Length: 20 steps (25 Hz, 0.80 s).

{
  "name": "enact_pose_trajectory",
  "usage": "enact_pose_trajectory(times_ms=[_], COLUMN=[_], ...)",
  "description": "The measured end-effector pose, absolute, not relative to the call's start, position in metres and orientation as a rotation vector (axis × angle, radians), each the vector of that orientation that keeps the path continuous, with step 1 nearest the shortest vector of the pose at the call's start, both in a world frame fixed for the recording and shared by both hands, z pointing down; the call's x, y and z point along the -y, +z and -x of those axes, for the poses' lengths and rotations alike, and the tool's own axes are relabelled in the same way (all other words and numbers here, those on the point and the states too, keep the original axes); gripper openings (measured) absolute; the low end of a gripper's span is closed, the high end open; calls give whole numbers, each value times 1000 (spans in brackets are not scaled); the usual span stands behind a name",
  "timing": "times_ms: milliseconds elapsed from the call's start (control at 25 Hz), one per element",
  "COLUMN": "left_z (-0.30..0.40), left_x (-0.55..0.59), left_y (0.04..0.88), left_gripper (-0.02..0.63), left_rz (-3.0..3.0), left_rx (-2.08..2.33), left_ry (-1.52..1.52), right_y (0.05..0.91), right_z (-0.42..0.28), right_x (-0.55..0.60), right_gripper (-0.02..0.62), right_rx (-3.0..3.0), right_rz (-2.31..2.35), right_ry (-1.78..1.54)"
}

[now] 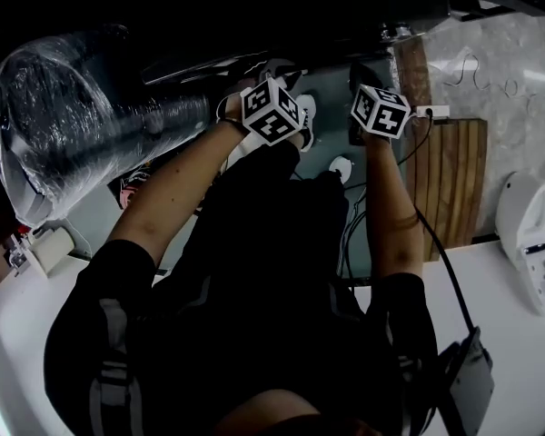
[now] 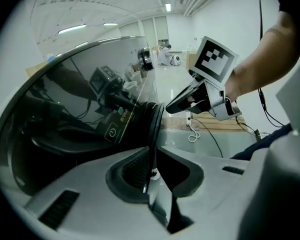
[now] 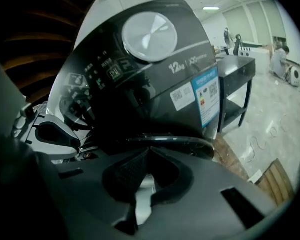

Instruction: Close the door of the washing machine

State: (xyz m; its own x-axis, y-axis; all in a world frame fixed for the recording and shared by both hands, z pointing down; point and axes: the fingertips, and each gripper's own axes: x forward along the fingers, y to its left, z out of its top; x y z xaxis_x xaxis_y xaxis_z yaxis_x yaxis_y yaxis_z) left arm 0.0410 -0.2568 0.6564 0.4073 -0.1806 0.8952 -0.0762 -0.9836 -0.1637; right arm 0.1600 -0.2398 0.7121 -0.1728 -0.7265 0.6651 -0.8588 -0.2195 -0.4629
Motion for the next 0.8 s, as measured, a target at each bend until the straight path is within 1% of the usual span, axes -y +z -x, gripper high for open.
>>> enact_pose_trajectory(times_ms=[200,280,600,800], left_z=[-46,-45,-42,-27], left_x=[248,241,201,178], left_y=[637,623,555,511], left_gripper=[48,32,29,12], left_rz=[2683,2731,2909,2934], left_rx=[-366,-429,-736,-879], left_ry=[-1540,-1476,-1254,-1118], right_y=[687,671,577,518], right_z=[-171,-173,-185,-177], right_x=[227,218,180,150], right_gripper=[5,3,4,3], right_rx=[1898,1915,2075,2200], right_rz=[-1922,-1934,-1806,-1765], right_ry=[1271,1265,999,919])
